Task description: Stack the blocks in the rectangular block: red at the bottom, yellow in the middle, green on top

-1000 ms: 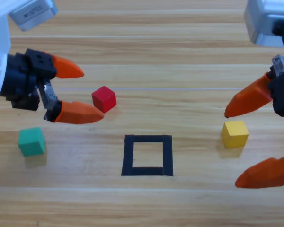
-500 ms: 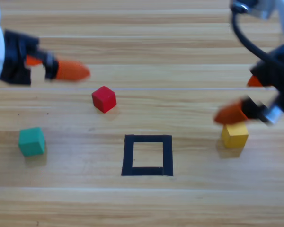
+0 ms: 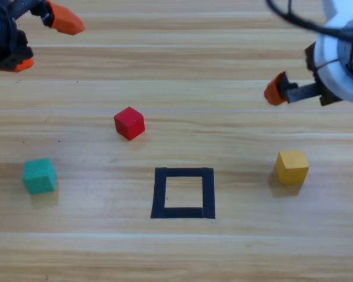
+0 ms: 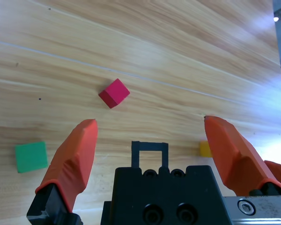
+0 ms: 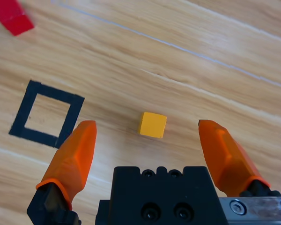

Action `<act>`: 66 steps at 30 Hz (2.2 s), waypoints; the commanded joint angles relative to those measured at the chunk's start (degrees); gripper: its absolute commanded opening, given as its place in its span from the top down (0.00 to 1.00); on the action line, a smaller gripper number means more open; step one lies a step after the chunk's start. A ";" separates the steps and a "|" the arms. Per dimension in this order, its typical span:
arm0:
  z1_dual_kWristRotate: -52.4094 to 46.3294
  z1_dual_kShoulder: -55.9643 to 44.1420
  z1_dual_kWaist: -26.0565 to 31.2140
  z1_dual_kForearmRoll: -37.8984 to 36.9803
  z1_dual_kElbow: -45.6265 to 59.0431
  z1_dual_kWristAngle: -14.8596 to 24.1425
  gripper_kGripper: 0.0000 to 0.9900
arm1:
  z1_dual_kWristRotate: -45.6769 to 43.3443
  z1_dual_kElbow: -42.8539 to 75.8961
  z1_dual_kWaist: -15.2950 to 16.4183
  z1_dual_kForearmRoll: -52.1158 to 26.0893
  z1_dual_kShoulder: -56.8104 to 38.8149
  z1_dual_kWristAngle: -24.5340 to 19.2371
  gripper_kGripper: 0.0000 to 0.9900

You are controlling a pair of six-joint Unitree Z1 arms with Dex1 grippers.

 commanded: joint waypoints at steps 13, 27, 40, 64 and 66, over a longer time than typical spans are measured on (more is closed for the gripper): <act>-15.41 34.66 2.25 31.95 -39.58 2.03 0.03 | 9.64 -1.53 -14.08 3.47 15.27 15.42 0.00; -28.16 55.57 3.57 56.03 -67.61 -1.57 0.03 | 9.72 -1.97 -14.78 3.47 21.07 17.36 0.03; -35.63 60.06 3.48 55.94 -66.82 -4.03 0.05 | 9.55 -2.49 -15.75 3.38 25.46 19.38 0.18; -40.20 66.82 5.59 55.33 -67.61 -6.41 0.04 | 7.26 3.04 -14.61 1.54 8.15 21.05 0.82; -40.11 67.44 5.94 55.33 -68.14 -6.49 0.04 | 7.26 4.10 -13.11 1.54 3.76 20.43 0.82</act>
